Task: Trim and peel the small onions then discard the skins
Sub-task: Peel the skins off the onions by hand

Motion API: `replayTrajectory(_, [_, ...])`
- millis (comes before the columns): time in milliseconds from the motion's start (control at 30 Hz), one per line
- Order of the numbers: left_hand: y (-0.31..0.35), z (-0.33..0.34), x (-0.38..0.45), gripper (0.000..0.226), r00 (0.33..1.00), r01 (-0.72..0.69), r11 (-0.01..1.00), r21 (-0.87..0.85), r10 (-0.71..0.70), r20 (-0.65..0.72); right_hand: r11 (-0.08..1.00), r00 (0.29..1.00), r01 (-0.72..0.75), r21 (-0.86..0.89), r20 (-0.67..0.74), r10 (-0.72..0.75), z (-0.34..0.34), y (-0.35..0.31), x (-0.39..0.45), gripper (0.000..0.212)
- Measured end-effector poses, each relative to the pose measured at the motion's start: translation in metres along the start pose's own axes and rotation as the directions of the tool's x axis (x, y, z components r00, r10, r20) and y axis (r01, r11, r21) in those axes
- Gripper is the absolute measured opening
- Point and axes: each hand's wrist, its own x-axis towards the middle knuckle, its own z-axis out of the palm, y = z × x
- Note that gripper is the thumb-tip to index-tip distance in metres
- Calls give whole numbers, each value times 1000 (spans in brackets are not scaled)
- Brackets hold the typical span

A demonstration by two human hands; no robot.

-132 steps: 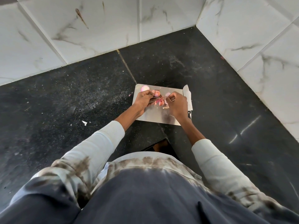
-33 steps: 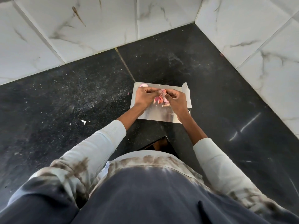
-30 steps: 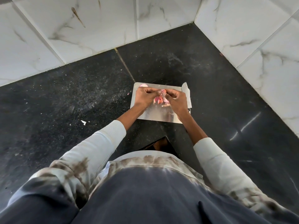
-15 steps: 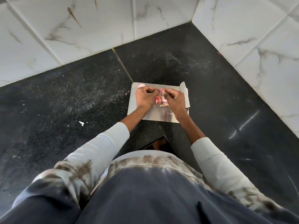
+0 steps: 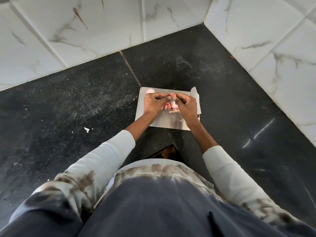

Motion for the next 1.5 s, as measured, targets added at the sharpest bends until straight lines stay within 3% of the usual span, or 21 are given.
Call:
replayTrajectory(500, [5,6,0,16,994,-15,993,115,27,-105,998,995,53,-22,84,-51,-6,-9,-8,33])
replayTrajectory(800, [4,2,-2,5,999,-30,997,70,33,-37,948,960,-155,279,269,78,-15,-7,-9,28])
replayTrajectory(900, [-1,-1,1,11,997,-70,974,215,74,-9,905,961,-226,362,237,145,-15,1,-9,29])
replayTrajectory(1067, [-14,3,1,26,996,-94,855,510,87,37,914,965,-240,326,184,187,-20,7,-9,35])
replayTrajectory(1133, [-18,3,4,13,993,-119,828,548,104,57,942,974,-190,275,174,146,-22,5,-11,51])
replayTrajectory(1167, [-18,2,3,3,990,-141,826,546,120,75,958,979,-166,235,158,131,-22,4,-11,57])
replayTrajectory(1233, [-15,3,2,15,987,-158,852,499,128,95,984,989,-115,139,105,101,-21,4,-11,51])
replayTrajectory(1367, [-4,7,3,23,995,16,985,173,-34,97,995,996,-89,37,-5,90,-17,4,-7,41])
replayTrajectory(1500, [0,5,5,24,979,92,996,-10,-88,185,999,999,-33,-3,-41,33,-11,3,-11,39])
